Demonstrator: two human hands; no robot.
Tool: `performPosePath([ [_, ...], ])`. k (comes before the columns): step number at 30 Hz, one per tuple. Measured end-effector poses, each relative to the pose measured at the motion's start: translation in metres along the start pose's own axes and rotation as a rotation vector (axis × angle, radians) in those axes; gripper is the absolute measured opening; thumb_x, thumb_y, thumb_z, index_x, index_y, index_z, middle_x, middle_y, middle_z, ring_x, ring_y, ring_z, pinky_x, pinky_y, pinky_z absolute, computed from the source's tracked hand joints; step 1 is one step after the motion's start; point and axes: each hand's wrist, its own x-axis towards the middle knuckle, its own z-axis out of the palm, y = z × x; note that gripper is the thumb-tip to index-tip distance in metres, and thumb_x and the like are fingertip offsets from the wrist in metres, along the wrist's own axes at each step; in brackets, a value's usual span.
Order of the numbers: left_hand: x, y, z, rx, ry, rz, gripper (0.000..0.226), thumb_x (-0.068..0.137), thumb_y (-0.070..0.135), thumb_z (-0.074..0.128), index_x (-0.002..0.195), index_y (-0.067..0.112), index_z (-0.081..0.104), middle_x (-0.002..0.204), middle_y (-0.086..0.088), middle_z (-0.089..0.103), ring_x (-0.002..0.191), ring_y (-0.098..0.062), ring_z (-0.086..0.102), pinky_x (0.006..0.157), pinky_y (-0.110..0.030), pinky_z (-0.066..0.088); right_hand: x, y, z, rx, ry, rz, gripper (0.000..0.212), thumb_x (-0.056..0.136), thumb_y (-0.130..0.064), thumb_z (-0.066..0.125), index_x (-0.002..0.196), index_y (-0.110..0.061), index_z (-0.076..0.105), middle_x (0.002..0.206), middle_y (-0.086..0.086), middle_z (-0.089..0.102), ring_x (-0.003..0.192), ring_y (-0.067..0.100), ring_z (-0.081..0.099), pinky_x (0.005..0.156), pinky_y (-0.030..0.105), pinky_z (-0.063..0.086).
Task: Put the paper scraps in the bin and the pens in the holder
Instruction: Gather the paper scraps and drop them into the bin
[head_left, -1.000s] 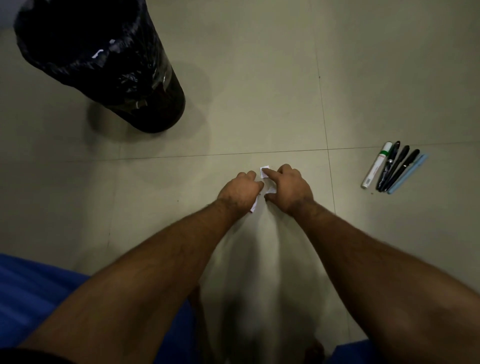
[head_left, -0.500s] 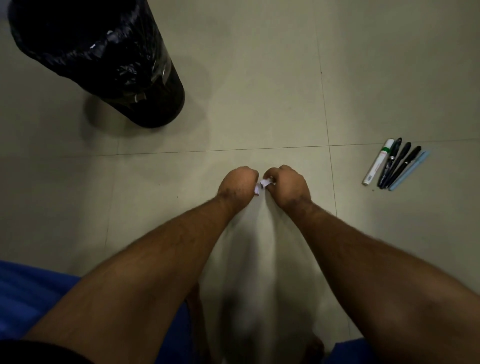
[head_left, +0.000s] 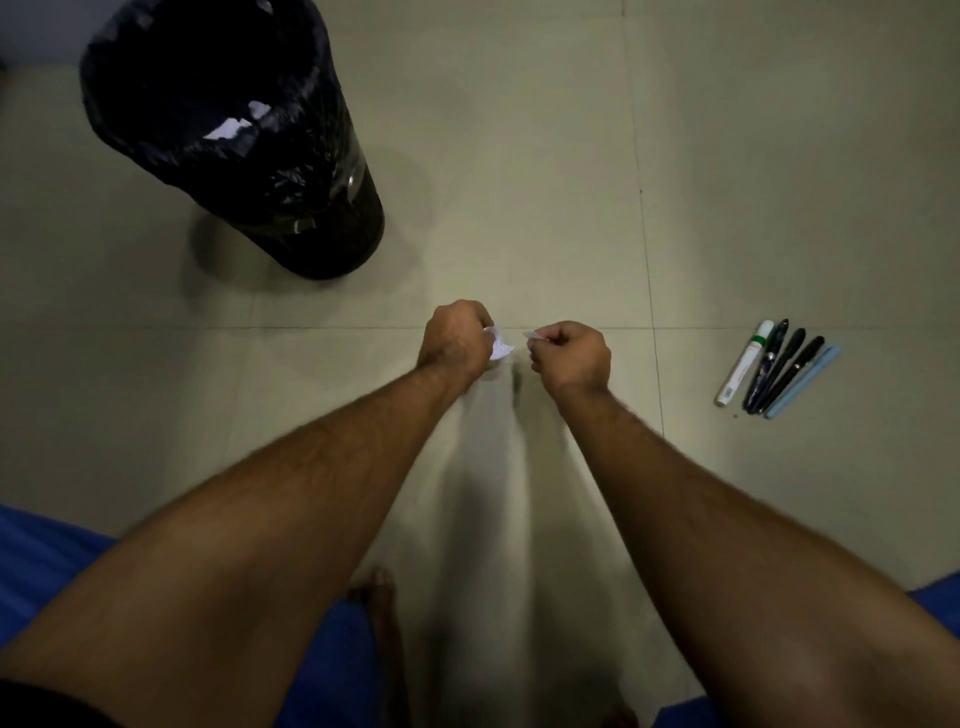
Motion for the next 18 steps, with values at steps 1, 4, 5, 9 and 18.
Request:
performPosePath([
  [1,0.003,0.004,-0.01,-0.001,0.011,0.006,0.015,0.085,0.014,0.065,0.097,0.011,0.074,0.104,-0.009,0.073,0.099,-0.027,0.066,0.072,-0.022,0.043,0.002,-0.01,0.003,0.059,0.003,0.019,0.008,0.073,-0.022,0.077,0.067,-0.022,0.071,0.072,-0.003,0.073,0.07,0.021,0.072,0.077,0.042,0.061],
  [4,0.015,0.012,-0.053,0.007,0.069,0.028,0.015,0.085,0.018,0.067,0.096,0.012,0.075,0.103,-0.008,0.073,0.098,-0.027,0.066,0.071,-0.023,0.044,-0.002,-0.055,0.014,0.173,0.002,0.044,0.007,0.074,-0.02,0.078,0.071,-0.016,0.072,0.066,0.0,0.072,0.057,0.017,0.068,0.074,0.043,0.062],
  [5,0.018,0.015,-0.068,0.013,0.095,0.038,0.015,0.084,0.02,0.069,0.096,0.013,0.074,0.102,-0.008,0.073,0.097,-0.028,0.067,0.071,-0.024,0.046,-0.004,-0.07,0.018,0.212,0.0,0.044,0.007,0.075,-0.018,0.078,0.074,-0.013,0.073,0.065,0.001,0.071,0.055,0.017,0.067,0.073,0.042,0.062],
  [9,0.034,0.02,-0.134,0.035,0.244,0.062,0.011,0.086,0.021,0.068,0.095,0.017,0.073,0.102,-0.008,0.073,0.095,-0.028,0.067,0.075,-0.028,0.052,-0.015,-0.142,0.045,0.38,-0.041,-0.007,0.011,0.079,-0.01,0.078,0.075,-0.008,0.069,0.067,0.008,0.066,0.059,0.021,0.062,0.065,0.031,0.06],
  [18,0.058,0.01,-0.299,-0.046,0.715,0.093,0.019,0.092,0.024,0.056,0.096,0.013,0.072,0.1,-0.011,0.072,0.094,-0.03,0.066,0.073,-0.031,0.047,-0.041,-0.302,0.125,0.454,-0.096,-0.218,0.018,0.074,-0.021,0.081,0.063,-0.018,0.067,0.063,0.003,0.071,0.062,0.021,0.069,0.072,0.045,0.062],
])
